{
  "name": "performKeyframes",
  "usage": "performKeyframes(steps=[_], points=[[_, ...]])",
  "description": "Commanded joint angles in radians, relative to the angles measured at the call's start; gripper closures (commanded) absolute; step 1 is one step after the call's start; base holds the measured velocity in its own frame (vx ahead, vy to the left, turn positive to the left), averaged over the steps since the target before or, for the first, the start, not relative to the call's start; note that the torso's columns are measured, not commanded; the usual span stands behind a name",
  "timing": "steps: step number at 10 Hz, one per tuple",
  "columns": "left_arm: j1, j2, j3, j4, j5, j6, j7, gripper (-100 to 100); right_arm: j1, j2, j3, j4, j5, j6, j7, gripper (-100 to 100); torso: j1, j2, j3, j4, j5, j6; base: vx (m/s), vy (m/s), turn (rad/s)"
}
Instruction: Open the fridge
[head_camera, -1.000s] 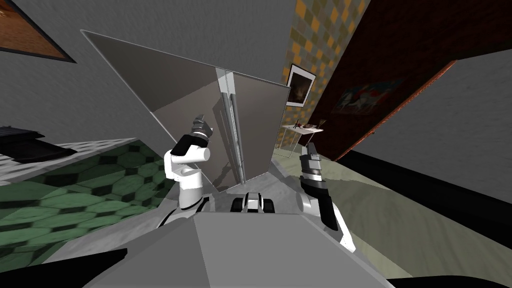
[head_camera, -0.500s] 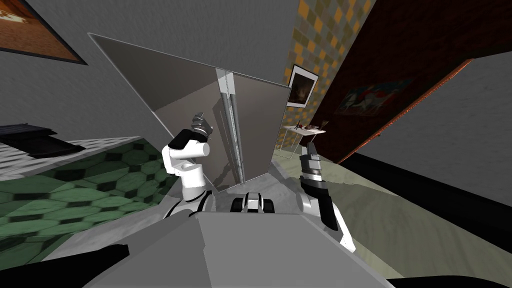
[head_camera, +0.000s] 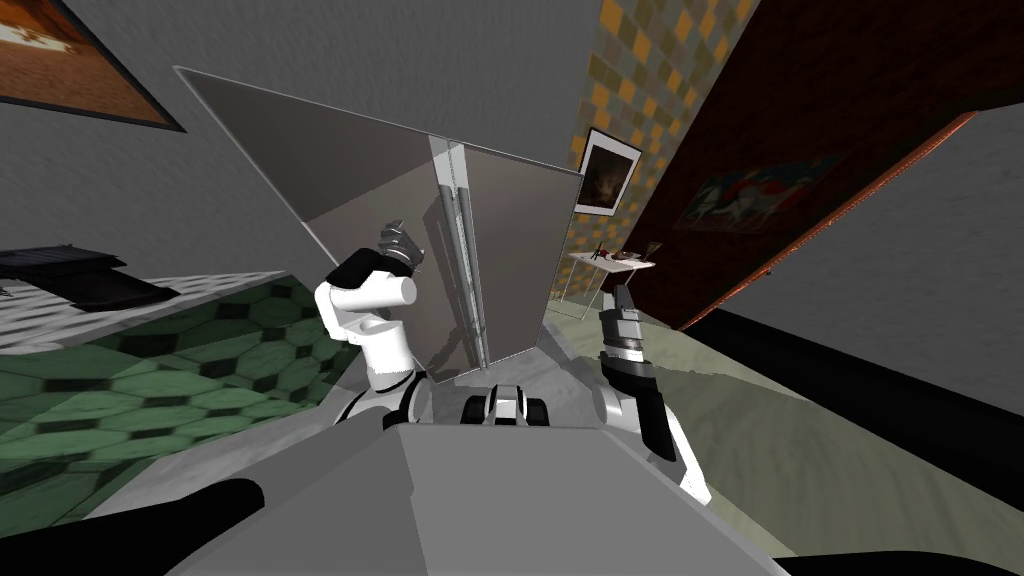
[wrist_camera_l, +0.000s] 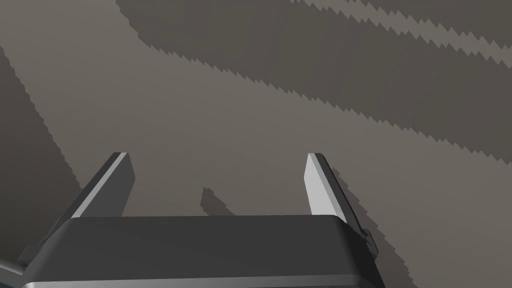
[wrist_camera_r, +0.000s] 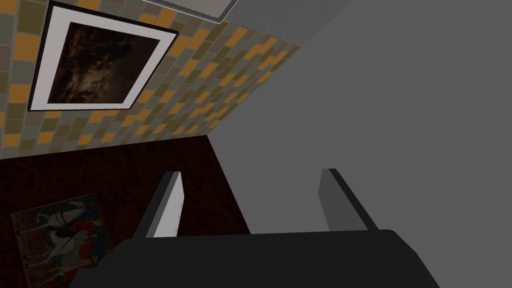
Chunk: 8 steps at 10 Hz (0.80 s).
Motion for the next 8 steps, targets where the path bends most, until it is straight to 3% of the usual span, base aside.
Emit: performKeyframes(steps=[1,3,4,6,7,8], points=[[-0.074,0.001,0.009,0.007,-0.009,0.048,0.024,-100,0.000,0.000,0.000,0.000,0.000,0.000,0.000,0,-0.001,-0.002,-0.001,0.000,0.000,-0.002,0.049,-0.051,0.030],[-0.080,0.001,0.009,0.007,-0.009,0.048,0.024,-100,0.000,0.000,0.000,0.000,0.000,0.000,0.000,0,0.000,0.000,0.000,-0.002,0.001,0.000,0.000,-0.029,0.023],[-0.103,0.000,0.022,0.016,-0.014,0.110,0.048,-100,0.000,0.000,0.000,0.000,0.000,0.000,0.000,0,0.000,0.000,0.000,-0.001,0.001,0.000,0.013,-0.042,0.069],[-0.140,0.000,0.022,0.016,-0.014,0.118,0.048,-100,0.000,0.000,0.000,0.000,0.000,0.000,0.000,0,-0.001,-0.001,0.000,-0.003,0.002,-0.003,0.019,-0.038,0.040],[-0.166,0.000,0.034,0.027,-0.019,0.181,0.071,-100,0.000,0.000,0.000,0.000,0.000,0.000,0.000,0,-0.001,-0.001,0.000,-0.002,0.000,0.001,0.017,-0.042,0.080],[-0.186,0.000,0.034,0.027,-0.019,0.185,0.071,-100,0.000,0.000,0.000,0.000,0.000,0.000,0.000,0,-0.003,0.000,0.001,-0.003,0.001,-0.001,0.022,-0.052,0.065]])
